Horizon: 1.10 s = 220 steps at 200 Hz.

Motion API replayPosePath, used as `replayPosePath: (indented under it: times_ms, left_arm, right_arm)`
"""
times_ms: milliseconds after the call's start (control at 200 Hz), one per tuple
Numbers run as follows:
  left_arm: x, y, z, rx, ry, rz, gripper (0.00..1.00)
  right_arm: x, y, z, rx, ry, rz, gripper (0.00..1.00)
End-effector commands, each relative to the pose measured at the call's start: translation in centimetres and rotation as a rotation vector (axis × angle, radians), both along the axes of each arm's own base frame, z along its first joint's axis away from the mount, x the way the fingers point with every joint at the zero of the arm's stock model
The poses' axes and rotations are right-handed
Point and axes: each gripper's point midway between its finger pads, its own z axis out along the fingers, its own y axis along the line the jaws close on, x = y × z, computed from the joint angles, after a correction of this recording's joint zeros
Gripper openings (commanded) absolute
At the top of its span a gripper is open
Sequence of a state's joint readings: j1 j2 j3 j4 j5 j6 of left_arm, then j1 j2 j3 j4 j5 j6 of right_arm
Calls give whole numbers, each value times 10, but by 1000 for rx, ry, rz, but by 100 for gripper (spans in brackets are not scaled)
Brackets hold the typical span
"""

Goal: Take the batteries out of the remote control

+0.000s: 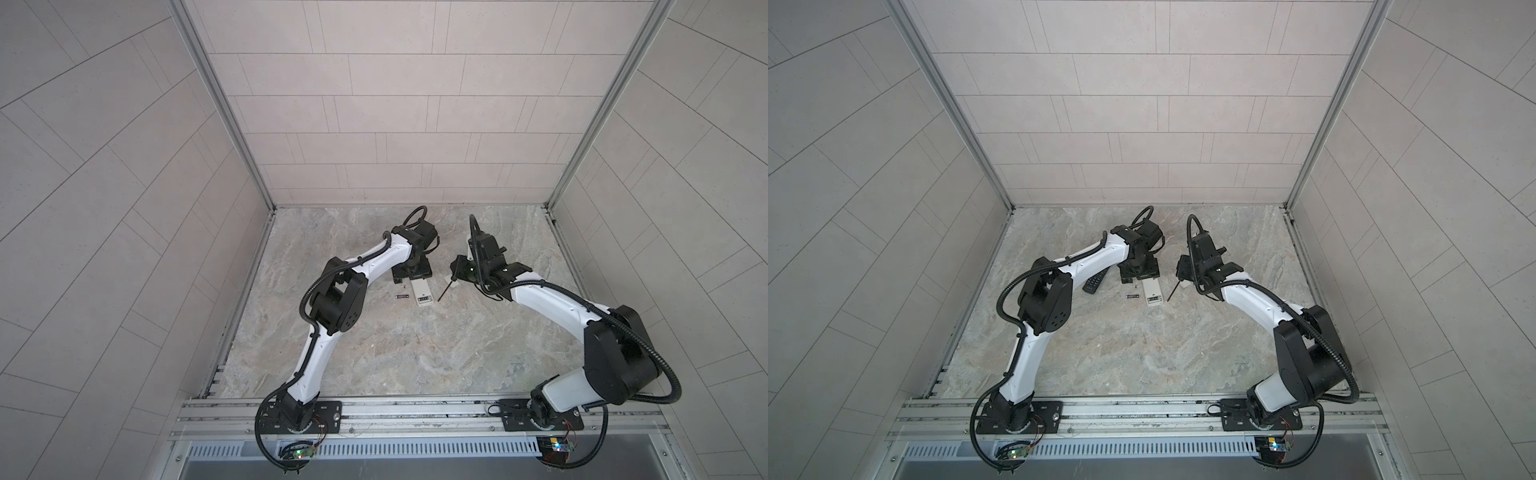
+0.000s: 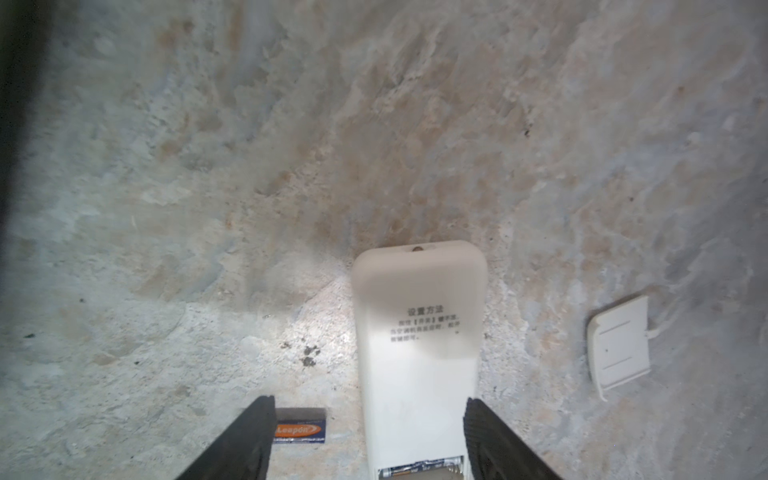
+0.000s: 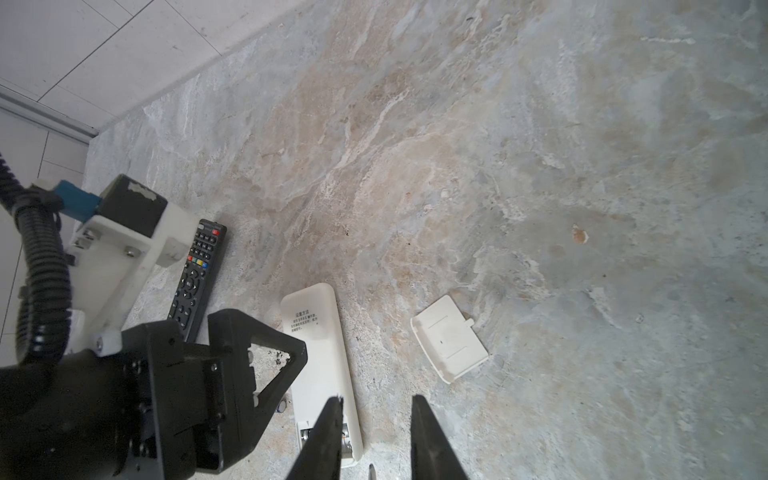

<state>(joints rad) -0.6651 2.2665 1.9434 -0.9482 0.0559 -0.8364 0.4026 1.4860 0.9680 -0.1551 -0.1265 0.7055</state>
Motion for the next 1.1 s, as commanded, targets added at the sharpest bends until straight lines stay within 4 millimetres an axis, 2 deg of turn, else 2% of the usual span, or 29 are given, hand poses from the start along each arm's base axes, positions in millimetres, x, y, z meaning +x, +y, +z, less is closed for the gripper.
replayPosePath:
  times_ms: [0, 415, 645, 836, 976, 1096]
  left_arm:
    - [-7, 3, -1, 47, 26, -13, 79]
    - [-7, -2, -20, 90, 85, -16, 77]
    - [-9, 2, -25, 114, 99, 17, 72]
    - [-5, 9, -12, 114, 62, 62, 72]
    - [4, 3, -2, 44, 41, 67, 74]
    - [5, -1, -4, 33, 61, 44, 75]
  right_arm:
    - [3, 0, 21, 7, -93, 3, 0]
    - [4, 7, 48, 68, -248, 46, 0]
    - [4, 14, 44, 83, -244, 78, 0]
    - [0, 25, 40, 66, -212, 105, 0]
    - [-8, 30, 36, 23, -182, 105, 0]
    - [-12, 29, 30, -26, -158, 79, 0]
